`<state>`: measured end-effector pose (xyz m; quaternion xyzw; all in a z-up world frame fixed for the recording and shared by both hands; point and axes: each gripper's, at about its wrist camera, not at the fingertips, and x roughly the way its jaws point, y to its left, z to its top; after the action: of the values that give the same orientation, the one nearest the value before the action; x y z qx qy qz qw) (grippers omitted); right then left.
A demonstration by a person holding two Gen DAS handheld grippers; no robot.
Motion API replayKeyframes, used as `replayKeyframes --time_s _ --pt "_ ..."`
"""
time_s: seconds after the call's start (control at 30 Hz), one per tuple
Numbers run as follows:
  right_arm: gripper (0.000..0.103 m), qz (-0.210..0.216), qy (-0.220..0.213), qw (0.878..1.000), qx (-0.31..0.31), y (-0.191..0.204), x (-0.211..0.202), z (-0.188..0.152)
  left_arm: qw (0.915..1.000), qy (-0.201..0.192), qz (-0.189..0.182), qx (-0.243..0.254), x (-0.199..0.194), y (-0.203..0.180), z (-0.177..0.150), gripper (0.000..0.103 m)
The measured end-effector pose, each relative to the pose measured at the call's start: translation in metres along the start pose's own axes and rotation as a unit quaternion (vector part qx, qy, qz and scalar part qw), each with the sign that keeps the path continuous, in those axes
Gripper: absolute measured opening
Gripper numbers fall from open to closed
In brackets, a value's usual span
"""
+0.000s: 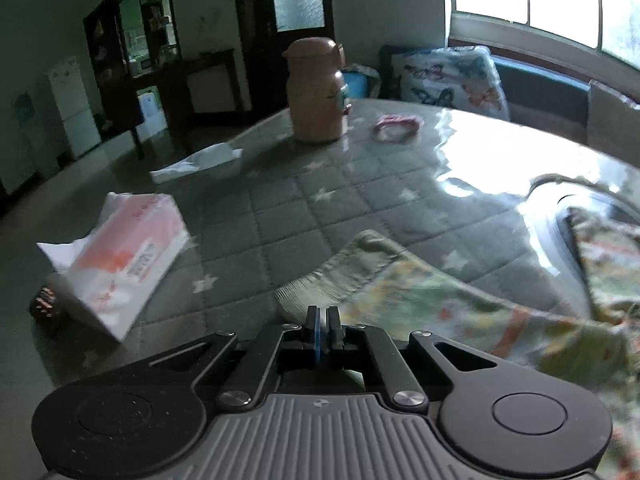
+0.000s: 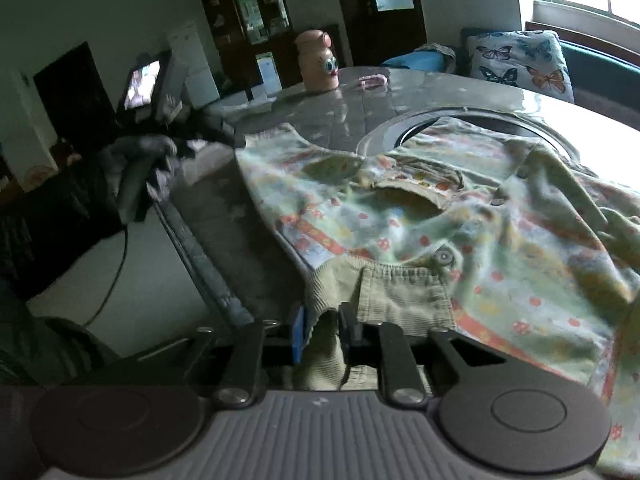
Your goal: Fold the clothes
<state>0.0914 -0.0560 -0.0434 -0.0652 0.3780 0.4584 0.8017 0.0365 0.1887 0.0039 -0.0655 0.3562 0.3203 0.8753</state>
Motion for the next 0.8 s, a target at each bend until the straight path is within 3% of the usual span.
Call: replayKeyframes --time_s 0.13,0.27,0.43,0.5,0.8 --pt "0.030 -0.024 -0.029 0.999 0.025 -0.023 -0.022 0.015 1.0000 0.004 0.006 -0.006 0.001 0.009 0.002 0.005" --pt "0.030 -0.095 -0.050 0.993 0.053 -0.060 -0.034 0.027 1.0000 -0.003 -0.002 -0.001 -0.002 0.005 0.007 0.005" --pt "0.030 -0.182 -0.068 0.975 0.105 -0.119 -0.038 0.042 0.9991 -0.008 -0.036 0.021 -0.005 -0.019 0.015 0.030" --pt "0.030 -0.208 -0.072 0.968 0.121 -0.140 -0.036 0.047 0.9982 -0.011 -0.051 0.031 -0.006 -0.032 0.017 0.031" --pt "0.030 -0.247 -0.052 0.951 0.179 -0.214 -0.004 0.062 0.9903 -0.018 -0.110 0.084 -0.004 -0.098 0.028 0.052"
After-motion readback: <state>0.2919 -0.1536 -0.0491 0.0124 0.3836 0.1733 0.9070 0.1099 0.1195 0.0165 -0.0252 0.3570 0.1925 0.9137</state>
